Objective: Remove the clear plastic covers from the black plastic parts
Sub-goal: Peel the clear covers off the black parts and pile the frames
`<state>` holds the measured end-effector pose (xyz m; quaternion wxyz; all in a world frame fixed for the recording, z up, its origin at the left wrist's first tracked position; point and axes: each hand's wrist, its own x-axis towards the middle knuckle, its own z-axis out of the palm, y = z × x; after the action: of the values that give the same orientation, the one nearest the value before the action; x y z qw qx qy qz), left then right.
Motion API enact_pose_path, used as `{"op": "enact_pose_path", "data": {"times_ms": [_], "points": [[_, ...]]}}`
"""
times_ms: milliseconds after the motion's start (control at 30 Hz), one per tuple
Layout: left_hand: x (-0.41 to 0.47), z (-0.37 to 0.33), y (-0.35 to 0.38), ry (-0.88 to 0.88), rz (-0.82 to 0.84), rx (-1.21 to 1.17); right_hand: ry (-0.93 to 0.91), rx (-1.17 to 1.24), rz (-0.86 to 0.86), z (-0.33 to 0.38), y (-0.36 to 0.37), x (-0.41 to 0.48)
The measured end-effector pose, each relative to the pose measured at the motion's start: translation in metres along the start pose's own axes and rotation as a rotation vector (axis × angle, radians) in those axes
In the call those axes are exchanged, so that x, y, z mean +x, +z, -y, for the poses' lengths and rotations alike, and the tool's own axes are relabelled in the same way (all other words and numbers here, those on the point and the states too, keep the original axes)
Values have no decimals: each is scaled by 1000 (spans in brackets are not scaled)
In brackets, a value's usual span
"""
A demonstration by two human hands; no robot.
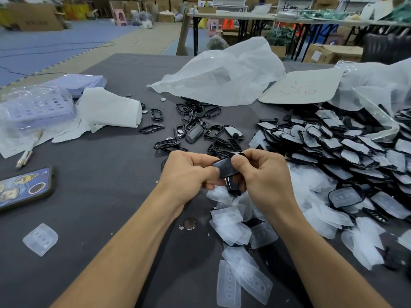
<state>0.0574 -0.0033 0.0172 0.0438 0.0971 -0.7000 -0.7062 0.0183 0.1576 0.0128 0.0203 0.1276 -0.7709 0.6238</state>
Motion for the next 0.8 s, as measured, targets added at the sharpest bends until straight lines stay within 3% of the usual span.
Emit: {"op": "enact_pose_path", "data": {"times_ms": [300, 800], "points": [[-1, 1, -1, 19, 10, 18, -53, -106, -25, 3, -1, -2], [-1, 3, 4, 199, -124, 214, 2, 8, 12, 2, 2, -2]]}}
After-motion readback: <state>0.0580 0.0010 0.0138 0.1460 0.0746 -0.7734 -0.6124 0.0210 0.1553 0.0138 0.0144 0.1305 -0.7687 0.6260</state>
